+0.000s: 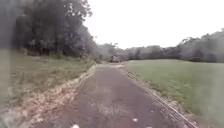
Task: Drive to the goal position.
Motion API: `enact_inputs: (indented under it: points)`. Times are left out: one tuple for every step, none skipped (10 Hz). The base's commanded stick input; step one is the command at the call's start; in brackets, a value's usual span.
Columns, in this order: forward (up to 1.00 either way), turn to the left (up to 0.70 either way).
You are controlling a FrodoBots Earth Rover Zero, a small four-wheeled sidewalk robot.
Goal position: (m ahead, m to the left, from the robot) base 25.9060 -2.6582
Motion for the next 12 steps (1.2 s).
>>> enact_inputs:
  points:
    - [1.0,-0.03]
    - [1.0,-0.03]
    - [1.0,-0.03]
    - [1.0,-0.03]
    - [1.0,-0.03]
    - [1.0,-0.03]
    - [1.0,-0.03]
    - [1.0,-0.03]
    - [1.0,-0.03]
    - [1.0,-0.03]
    - [1.0,-0.03]
    - [1.0,-0.03]
